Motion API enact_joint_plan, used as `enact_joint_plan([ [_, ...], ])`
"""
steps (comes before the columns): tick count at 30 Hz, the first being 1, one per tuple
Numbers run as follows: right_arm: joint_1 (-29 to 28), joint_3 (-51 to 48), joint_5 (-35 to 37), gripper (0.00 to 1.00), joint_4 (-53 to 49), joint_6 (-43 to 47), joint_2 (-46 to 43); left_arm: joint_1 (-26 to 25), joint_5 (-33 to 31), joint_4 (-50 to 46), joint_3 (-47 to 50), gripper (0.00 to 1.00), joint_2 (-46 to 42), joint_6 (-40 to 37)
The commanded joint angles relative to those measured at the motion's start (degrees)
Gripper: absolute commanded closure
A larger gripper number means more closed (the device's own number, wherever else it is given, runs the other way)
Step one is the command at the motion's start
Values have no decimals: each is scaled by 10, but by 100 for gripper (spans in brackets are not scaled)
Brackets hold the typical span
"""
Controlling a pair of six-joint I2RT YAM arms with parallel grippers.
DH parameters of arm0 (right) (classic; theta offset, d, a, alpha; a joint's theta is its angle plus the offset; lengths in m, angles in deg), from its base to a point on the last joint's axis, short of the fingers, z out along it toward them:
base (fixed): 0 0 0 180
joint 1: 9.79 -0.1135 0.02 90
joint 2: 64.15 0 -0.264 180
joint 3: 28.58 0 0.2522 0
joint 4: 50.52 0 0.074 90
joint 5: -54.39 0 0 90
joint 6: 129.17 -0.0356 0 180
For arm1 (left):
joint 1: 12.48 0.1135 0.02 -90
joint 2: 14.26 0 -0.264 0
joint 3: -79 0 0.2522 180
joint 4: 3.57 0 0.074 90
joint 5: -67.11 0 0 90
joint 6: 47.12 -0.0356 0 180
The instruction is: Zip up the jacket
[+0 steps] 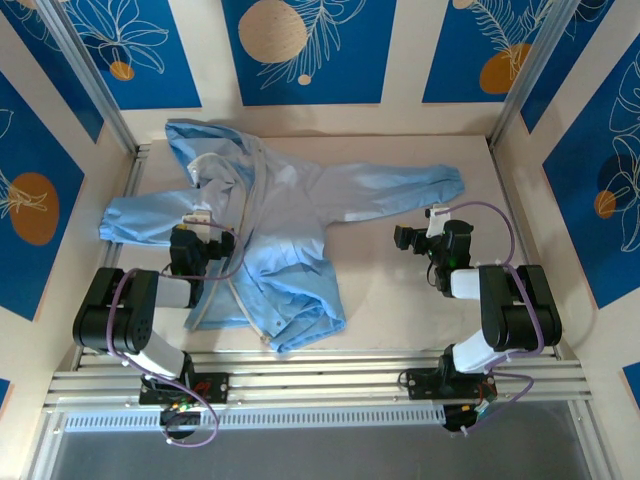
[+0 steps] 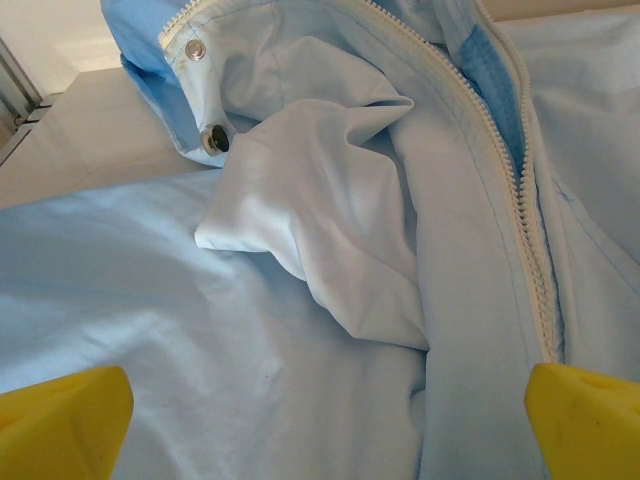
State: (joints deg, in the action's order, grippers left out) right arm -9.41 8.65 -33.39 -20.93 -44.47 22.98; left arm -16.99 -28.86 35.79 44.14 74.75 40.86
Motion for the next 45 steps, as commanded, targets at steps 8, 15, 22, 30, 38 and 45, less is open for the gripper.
enact_joint_plan([
  [8,0,7,5,1,23,-2,1,6,13,11,-2,0,6,-1],
  [15,1,7,3,1,23,-3,0,6,13,11,-2,0,5,-1],
  [22,2,6,4,1,25,-3,-1,7,16,14,0,0,5,0],
  [30,-9,46,12,1,-93,7,-54,4,-9,-187,-44,0,-111,15],
  [38,-53,200,34,1,-416,-12,-101,5,-35,-513,-155,2,-176,92],
  [45,-197,328,76,3,-571,-41,-31,4,60,-683,-235,14,-118,165],
])
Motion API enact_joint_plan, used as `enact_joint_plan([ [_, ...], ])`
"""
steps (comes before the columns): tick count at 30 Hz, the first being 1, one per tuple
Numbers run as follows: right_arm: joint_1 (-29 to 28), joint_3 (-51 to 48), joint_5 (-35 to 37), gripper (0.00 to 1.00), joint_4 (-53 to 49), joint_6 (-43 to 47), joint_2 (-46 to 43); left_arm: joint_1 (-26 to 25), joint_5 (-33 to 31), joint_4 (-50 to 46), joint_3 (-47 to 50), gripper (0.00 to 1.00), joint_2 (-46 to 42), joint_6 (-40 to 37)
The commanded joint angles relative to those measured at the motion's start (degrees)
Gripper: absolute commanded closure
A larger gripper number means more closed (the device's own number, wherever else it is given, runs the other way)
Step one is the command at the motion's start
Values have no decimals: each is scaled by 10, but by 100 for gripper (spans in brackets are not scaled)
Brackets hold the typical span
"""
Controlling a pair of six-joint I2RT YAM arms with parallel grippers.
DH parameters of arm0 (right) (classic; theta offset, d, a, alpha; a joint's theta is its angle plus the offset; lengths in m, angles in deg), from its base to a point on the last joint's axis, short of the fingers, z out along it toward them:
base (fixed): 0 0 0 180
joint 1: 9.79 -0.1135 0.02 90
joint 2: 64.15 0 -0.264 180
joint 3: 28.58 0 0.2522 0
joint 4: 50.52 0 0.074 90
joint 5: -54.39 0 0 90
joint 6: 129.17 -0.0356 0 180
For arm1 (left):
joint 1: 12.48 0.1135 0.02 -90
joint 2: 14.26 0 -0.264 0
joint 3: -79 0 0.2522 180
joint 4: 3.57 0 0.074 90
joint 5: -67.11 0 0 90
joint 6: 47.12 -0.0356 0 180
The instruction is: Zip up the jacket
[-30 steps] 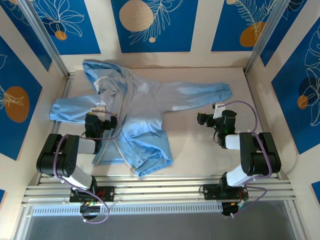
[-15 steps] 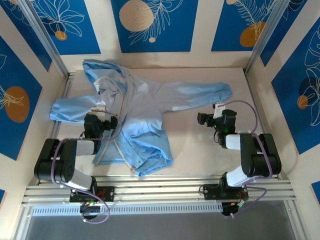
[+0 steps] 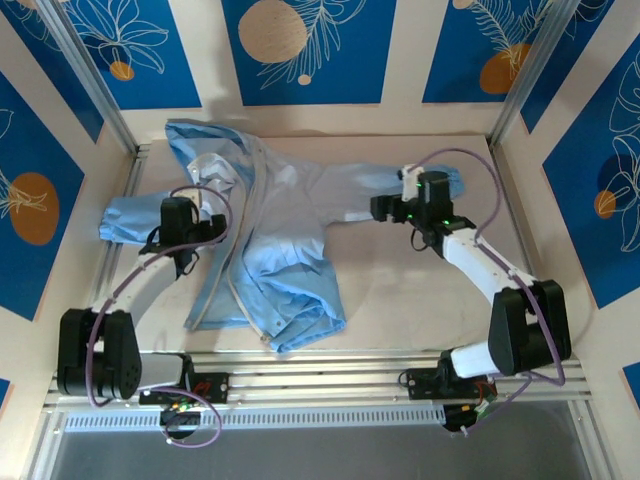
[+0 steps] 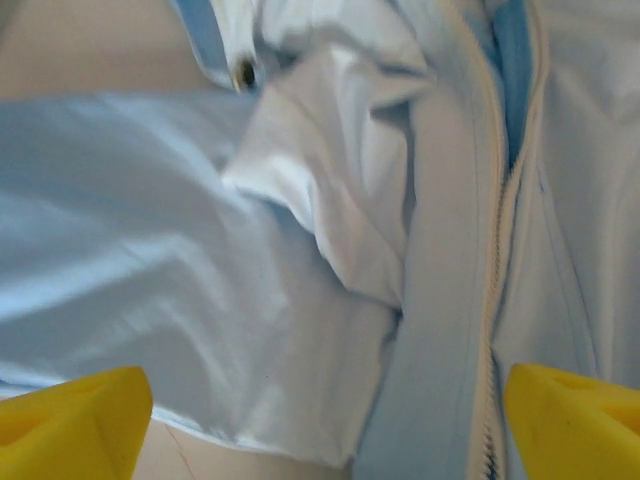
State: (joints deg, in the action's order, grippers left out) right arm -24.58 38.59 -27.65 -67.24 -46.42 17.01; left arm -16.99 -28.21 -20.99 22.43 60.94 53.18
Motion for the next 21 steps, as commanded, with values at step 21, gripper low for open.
enact_joint_plan([
  [21,-202,44,-89,32,-150,-135,158,-213,133,-129,-273,36,341,51],
])
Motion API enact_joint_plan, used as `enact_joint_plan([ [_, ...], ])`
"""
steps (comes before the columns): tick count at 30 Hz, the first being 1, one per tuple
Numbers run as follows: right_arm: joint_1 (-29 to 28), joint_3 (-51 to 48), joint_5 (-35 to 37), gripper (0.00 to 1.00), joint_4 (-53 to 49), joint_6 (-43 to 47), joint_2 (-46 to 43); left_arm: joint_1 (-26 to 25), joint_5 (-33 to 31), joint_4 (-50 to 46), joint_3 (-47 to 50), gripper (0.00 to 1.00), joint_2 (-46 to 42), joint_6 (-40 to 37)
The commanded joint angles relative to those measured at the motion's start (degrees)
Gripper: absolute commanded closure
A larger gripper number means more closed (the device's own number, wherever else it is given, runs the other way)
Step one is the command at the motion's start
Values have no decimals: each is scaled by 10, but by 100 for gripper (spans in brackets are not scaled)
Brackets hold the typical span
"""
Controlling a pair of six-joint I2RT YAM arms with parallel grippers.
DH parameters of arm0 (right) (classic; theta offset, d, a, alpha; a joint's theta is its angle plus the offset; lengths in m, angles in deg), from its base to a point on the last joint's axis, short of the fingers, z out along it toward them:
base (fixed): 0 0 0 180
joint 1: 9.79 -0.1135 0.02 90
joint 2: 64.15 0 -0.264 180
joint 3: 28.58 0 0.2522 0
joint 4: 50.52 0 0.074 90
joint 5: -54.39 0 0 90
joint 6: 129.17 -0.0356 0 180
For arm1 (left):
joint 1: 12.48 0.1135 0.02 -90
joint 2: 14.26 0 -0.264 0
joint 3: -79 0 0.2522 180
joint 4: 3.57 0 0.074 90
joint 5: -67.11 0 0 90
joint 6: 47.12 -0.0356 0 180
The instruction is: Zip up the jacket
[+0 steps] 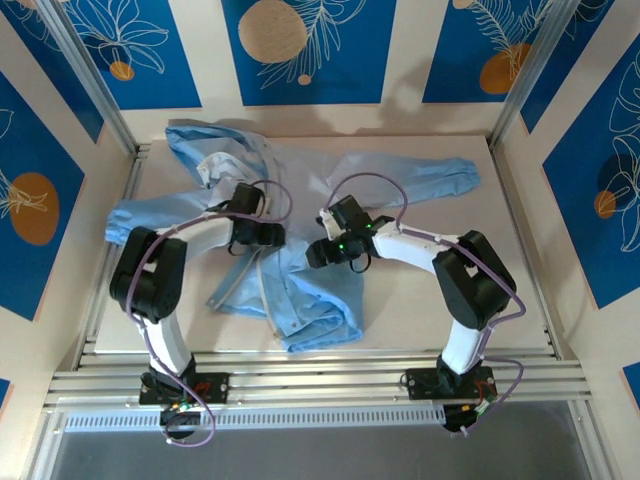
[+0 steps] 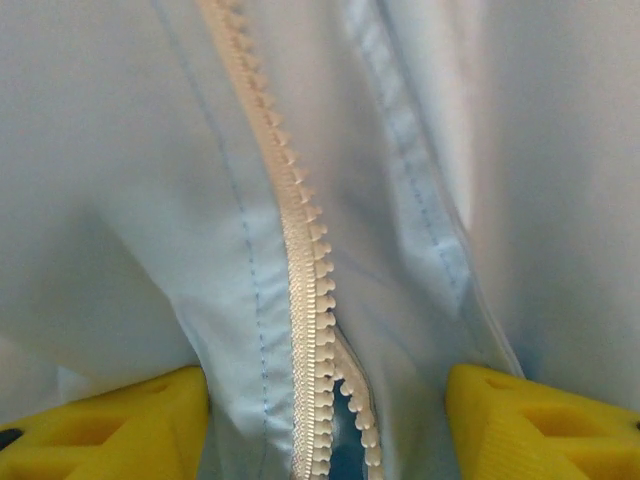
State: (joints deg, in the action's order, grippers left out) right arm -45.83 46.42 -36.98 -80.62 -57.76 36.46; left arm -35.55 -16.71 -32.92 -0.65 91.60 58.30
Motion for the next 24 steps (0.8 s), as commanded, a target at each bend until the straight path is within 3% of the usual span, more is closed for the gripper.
enact_joint_plan([
  [1,15,-47,9,33,-17,-26,-48,-38,18,-12,-59,36,47,0],
  [7,64,-116,27,35,-34,-54,-111,-89,18,-26,-157,36,112,0],
  [13,92,-139,31,35,-66,-67,-167,-101,19,-41,-201,35,117,1],
  [18,81,-112,51,35,-116,-58,-200,-84,18,-45,-154,31,41,0],
  [24,33,-76,87,36,-159,-36,-196,-43,38,-39,-24,28,-80,18],
])
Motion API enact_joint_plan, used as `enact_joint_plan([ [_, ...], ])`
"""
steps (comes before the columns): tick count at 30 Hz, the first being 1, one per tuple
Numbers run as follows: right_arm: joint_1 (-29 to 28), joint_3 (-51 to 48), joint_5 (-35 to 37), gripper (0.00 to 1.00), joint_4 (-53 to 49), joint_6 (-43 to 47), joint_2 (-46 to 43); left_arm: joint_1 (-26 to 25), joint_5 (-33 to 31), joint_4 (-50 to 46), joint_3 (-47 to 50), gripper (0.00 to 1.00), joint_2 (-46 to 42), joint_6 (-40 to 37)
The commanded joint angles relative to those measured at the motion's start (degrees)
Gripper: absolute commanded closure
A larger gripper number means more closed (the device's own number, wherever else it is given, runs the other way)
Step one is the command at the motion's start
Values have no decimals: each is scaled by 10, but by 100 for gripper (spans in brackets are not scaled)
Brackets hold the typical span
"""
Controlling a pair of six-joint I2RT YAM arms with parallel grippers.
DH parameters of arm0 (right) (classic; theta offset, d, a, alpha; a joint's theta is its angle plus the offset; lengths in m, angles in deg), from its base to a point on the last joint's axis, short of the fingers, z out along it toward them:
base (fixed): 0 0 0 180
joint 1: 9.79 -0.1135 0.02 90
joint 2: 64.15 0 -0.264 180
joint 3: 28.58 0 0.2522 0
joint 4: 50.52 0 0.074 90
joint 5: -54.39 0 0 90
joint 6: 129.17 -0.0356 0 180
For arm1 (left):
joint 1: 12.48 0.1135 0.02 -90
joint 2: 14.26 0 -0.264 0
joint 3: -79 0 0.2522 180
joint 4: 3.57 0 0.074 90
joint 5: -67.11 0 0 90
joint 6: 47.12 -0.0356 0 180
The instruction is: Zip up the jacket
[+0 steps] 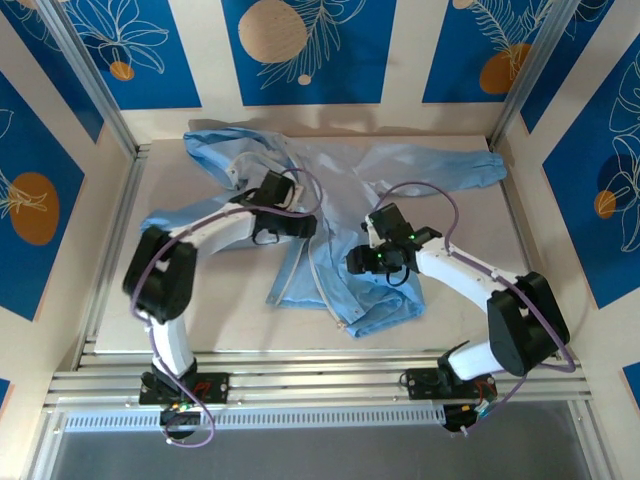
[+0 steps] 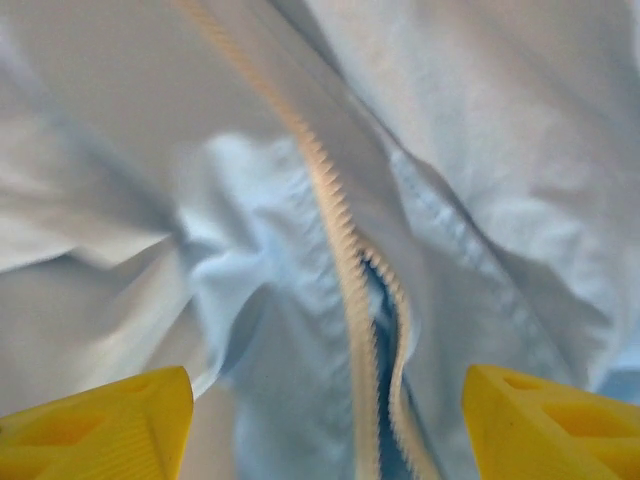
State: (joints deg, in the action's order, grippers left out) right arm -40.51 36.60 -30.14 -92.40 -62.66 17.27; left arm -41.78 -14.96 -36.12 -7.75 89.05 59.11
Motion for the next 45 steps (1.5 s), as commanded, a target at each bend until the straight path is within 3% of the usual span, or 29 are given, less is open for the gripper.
enact_joint_plan([
  [1,-29,26,20,36,-44,13,1,24,25,-8,69,27,-72,11],
  [7,-70,51,14,29,-40,5,57,35,60,5,206,26,-159,34],
  [13,-92,90,-7,24,-35,-1,130,20,110,79,315,26,-196,95],
  [19,-106,125,-18,24,-34,-9,201,-4,162,169,370,26,-189,146],
  [21,-108,139,-21,29,-37,-12,220,-4,171,173,378,34,-200,148],
  [22,-109,146,-22,35,-40,-13,227,-3,166,164,380,42,-212,145],
  [24,-111,158,-23,62,-43,-14,234,5,148,126,378,68,-249,130],
  [27,-110,175,-17,83,-51,-18,227,44,140,56,373,98,-325,108],
  [30,-104,197,7,90,-70,-25,210,107,118,-50,356,100,-413,82],
  [35,-79,229,22,92,-109,-32,209,186,69,-210,294,100,-518,23],
  [40,-73,228,20,89,-116,-54,220,203,8,-292,220,100,-562,2],
  [45,-56,212,7,88,-103,-80,229,205,-129,-377,120,100,-577,-4],
])
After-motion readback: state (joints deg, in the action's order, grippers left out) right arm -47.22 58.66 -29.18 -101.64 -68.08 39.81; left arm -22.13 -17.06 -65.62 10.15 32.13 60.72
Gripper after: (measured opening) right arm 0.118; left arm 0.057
